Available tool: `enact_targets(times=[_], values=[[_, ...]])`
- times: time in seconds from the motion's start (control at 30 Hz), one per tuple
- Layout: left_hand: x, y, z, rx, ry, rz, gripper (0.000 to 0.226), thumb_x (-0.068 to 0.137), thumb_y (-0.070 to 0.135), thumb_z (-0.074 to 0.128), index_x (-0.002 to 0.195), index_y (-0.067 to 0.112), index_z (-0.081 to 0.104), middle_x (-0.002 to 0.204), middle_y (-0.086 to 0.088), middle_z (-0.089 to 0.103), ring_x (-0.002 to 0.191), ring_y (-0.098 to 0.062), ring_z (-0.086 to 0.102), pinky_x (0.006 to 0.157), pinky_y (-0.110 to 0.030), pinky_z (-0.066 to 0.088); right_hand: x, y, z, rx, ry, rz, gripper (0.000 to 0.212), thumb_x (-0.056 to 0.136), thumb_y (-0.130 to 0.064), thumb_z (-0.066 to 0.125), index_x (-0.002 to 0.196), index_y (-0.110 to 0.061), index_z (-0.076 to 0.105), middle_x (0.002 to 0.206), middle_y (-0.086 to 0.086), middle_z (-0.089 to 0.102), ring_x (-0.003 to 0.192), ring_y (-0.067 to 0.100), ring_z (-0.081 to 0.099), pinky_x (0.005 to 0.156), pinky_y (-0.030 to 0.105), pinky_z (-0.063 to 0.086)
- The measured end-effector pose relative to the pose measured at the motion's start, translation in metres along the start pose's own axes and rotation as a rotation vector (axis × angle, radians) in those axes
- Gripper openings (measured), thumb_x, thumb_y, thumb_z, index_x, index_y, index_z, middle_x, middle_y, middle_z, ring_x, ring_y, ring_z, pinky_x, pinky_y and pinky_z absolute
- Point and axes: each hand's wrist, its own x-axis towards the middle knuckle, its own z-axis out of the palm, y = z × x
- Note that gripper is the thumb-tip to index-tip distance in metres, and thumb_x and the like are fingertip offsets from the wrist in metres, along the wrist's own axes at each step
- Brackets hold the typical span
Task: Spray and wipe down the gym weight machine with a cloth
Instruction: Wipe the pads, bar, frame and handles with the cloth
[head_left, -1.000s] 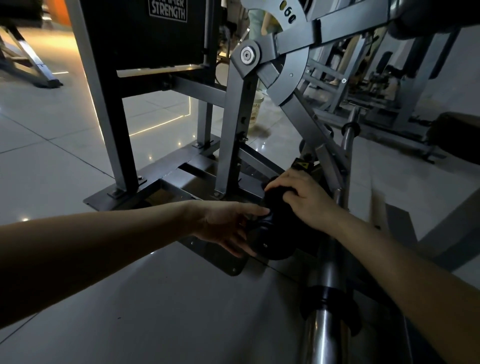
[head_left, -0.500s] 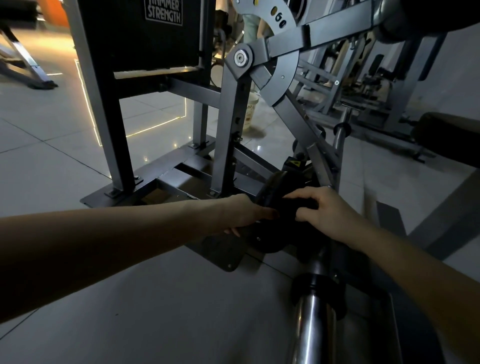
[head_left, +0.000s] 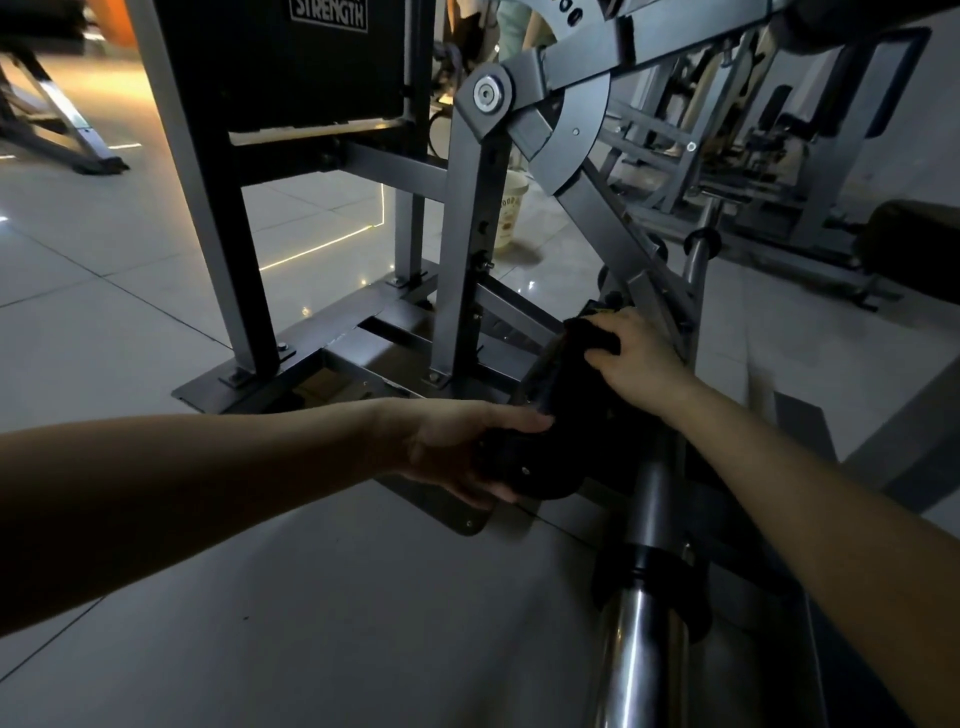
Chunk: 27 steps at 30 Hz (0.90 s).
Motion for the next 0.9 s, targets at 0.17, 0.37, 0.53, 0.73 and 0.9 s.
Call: enact_targets(times=[0.17,0.37,0.53,0.73,0.9], values=[[-0.003,0.019,0.011,0.222,0.173,-0.044,0.057,0.081,0.059,0.073,0.125,0.024,0.061,0.115,-0.003,0.073,0.098,-0.022,0.073,0.084,-0.033,0.055,-0.041,-0.020,-0.003,0.135,-0.052,-0.078,0.032,0.089,-0.002,0.064,0.112,-0.023,0.071,0.110,0.000,0.057,0.102,0.014,0.058,0.081,0.012,0.041],[-0.003,0.022,0.024,0.416,0.393,0.025,0.063,0.065,0.072,0.079,0.106,0.026,0.069,0.091,0.002,0.071,0.076,-0.015,0.067,0.063,-0.027,0.050,-0.081,-0.039,0.004,0.255,-0.055,-0.099,0.027,0.090,-0.005,0.060,0.110,-0.019,0.074,0.097,-0.010,0.056,0.089,0.001,0.057,0.075,0.013,0.043],[-0.003,0.019,0.034,0.338,0.480,0.009,0.069,0.056,0.072,0.086,0.102,0.023,0.069,0.091,0.001,0.071,0.075,-0.015,0.067,0.065,-0.025,0.056,-0.047,-0.012,-0.006,0.114,-0.091,-0.124,0.047,0.093,0.002,0.056,0.132,-0.024,0.064,0.130,0.003,0.050,0.121,0.015,0.050,0.108,0.028,0.040],[-0.007,0.031,0.031,0.423,0.412,-0.090,0.093,0.068,0.072,0.079,0.142,0.024,0.049,0.132,-0.001,0.059,0.099,-0.020,0.065,0.086,-0.037,0.058,0.026,0.009,0.001,0.077,0.008,-0.060,0.040,0.098,-0.021,0.060,0.138,-0.017,0.057,0.131,0.016,0.056,0.123,0.032,0.054,0.105,0.046,0.047],[-0.014,0.007,0.014,0.196,0.275,-0.049,0.077,0.073,0.073,0.074,0.132,0.025,0.060,0.127,-0.003,0.068,0.108,-0.022,0.069,0.095,-0.044,0.059,0.030,0.019,0.003,0.019,0.088,-0.018,0.026,0.097,-0.029,0.059,0.111,-0.010,0.068,0.103,0.012,0.067,0.096,0.032,0.064,0.082,0.041,0.055]])
